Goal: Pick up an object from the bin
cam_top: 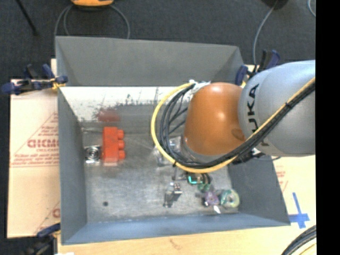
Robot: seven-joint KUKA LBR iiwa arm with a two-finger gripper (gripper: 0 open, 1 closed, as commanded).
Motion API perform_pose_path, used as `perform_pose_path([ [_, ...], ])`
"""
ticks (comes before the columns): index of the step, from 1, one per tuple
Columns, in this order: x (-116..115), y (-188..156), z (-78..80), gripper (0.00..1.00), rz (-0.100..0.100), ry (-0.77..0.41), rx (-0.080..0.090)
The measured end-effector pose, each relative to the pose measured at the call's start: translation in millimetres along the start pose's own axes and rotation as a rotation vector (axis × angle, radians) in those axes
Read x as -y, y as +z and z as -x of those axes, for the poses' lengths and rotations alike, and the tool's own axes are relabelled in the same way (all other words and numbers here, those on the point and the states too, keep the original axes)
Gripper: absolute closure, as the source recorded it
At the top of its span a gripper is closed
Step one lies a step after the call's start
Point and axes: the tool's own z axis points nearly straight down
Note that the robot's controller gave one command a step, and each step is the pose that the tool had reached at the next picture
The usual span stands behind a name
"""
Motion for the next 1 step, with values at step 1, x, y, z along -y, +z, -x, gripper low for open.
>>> perform_pose_path([
  [1, 73.8, 87.6, 11.3, 0.0, -0.004, -0.15, 0.002],
])
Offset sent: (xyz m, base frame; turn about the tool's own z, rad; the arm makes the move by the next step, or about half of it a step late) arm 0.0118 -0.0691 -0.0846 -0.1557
